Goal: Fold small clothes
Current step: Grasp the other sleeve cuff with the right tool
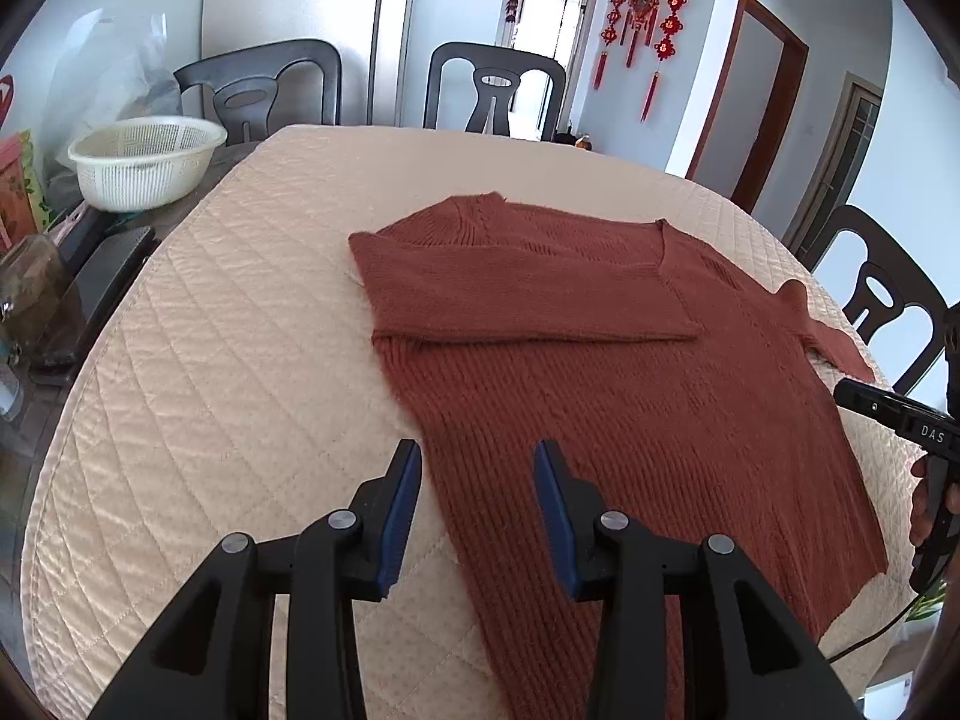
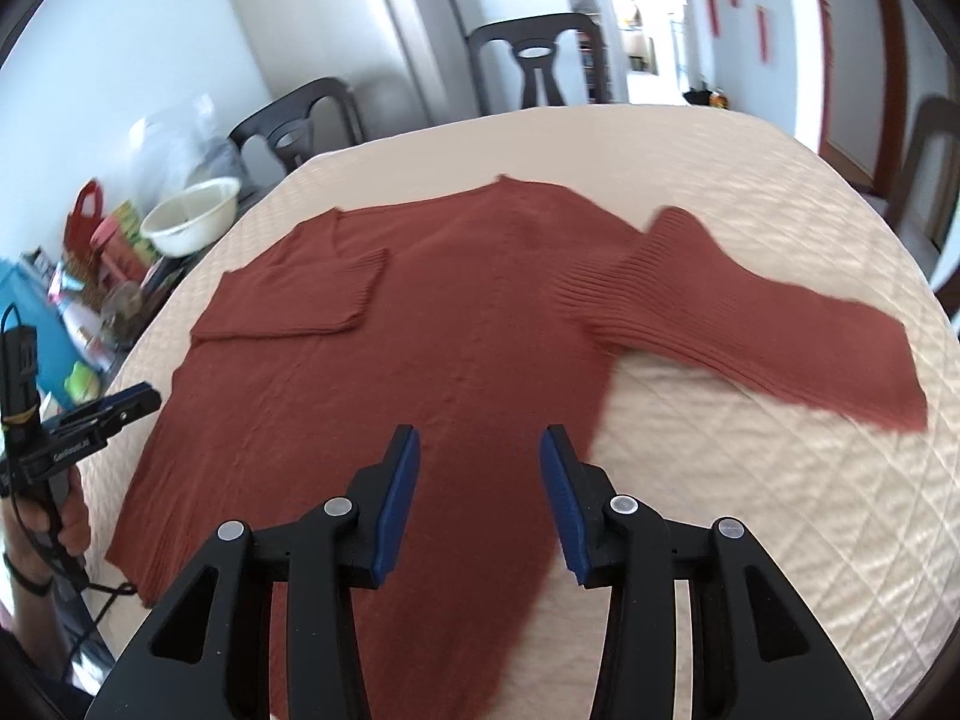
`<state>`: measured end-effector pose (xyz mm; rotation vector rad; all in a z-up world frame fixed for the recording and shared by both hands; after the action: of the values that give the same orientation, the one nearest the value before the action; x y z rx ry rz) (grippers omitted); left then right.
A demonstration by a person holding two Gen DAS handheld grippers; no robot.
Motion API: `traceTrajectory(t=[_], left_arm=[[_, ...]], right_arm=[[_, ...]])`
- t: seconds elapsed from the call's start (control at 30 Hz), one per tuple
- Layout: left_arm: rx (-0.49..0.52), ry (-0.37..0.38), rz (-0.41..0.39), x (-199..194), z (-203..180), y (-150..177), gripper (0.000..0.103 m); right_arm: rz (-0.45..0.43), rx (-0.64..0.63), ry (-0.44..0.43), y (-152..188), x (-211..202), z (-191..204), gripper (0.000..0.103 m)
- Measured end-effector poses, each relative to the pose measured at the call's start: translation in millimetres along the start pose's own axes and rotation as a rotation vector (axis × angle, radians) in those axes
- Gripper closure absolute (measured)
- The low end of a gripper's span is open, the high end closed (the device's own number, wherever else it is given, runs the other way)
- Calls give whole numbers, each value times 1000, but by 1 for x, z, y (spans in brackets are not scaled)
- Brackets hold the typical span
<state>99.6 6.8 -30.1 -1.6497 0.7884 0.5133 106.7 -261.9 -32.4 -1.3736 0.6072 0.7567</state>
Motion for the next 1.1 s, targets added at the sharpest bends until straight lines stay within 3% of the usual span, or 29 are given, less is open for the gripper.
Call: traceTrajectory(t=[0.37,0.77,1.1], left_arm=[[56,25,0,20,-30,-21,61],[74,33,40,44,-34,-19,61],[77,42,53,48,-34,-11,56]], right_arm=[[-44,205,54,-4,-10,-65,60],[-87,580,280,9,-36,-181,60],[-136,705,244,5,-29,-219,60]])
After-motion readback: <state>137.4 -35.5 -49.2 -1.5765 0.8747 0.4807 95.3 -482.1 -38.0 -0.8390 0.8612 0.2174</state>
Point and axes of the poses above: each gripper's, at about its wrist camera, not at the fingertips, and x roughly the way its jaws point, z to its left, y to its underside, the point moved 8 cm from there along x, roughly the way its jaws point, and after that the axes turned 6 degrees about y, right-handed, at the moved point
